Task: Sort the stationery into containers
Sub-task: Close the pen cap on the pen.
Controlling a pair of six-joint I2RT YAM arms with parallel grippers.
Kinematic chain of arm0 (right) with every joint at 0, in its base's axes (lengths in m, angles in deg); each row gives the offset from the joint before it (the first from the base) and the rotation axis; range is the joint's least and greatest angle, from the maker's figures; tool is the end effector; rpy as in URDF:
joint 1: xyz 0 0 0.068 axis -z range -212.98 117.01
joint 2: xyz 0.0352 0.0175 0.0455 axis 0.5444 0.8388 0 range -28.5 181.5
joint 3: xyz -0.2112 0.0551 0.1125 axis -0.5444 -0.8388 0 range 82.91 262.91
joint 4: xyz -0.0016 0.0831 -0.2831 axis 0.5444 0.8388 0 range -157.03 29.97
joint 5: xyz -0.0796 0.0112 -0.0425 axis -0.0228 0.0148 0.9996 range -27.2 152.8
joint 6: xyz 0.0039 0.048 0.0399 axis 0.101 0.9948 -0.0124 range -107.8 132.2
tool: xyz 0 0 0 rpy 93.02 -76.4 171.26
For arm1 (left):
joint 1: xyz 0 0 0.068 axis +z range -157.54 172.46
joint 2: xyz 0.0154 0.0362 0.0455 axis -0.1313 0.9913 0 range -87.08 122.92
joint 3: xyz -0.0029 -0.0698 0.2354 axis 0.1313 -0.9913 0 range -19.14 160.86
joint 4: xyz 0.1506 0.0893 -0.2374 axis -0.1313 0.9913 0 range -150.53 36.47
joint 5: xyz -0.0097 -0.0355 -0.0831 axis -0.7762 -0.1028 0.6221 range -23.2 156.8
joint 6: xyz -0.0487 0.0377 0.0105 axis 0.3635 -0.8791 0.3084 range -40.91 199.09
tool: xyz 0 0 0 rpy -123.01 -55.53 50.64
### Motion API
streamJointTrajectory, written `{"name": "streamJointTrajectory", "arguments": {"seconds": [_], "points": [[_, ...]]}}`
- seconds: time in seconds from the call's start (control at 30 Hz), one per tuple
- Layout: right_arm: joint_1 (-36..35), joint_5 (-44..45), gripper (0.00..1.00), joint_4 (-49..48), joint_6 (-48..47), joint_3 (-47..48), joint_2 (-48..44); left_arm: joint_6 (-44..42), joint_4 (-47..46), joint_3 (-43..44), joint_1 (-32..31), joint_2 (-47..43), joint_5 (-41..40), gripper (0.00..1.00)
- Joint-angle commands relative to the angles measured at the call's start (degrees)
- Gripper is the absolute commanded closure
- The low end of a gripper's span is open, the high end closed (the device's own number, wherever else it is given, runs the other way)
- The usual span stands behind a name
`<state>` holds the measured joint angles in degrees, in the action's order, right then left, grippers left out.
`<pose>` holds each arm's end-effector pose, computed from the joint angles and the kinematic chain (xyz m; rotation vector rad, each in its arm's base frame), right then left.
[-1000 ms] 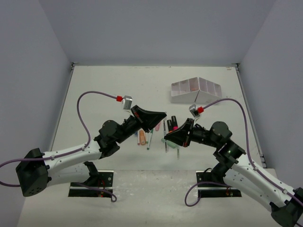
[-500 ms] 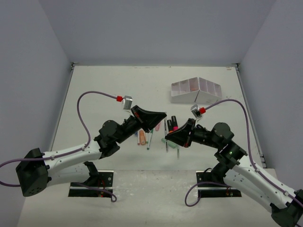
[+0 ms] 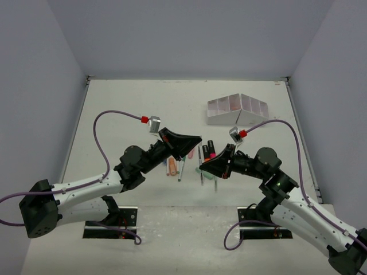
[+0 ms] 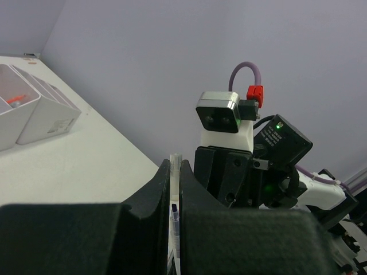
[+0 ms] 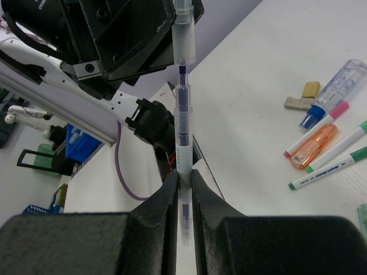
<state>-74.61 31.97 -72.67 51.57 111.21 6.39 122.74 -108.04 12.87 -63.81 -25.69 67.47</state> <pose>0.1536 0.1691 0.2738 -0.5078 1.7364 1.4815 0.1641 -0.2469 0.2730 0.1659 1.3981 -1.4925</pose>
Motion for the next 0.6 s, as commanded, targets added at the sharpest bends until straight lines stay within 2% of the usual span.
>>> {"name": "streamJointTrajectory", "arguments": {"seconds": [0.0, 0.57], "points": [[-0.07, -0.39, 1.00, 0.00, -1.29, 1.76, -0.38, -2.04, -1.27, 2.23, 0.11, -0.21, -0.40, 1.00], [-0.12, 3.69, 1.00, 1.41, -1.58, 2.54, -2.62, -1.13, -0.92, 0.90, 0.02, -0.48, 0.83, 1.00]]}}
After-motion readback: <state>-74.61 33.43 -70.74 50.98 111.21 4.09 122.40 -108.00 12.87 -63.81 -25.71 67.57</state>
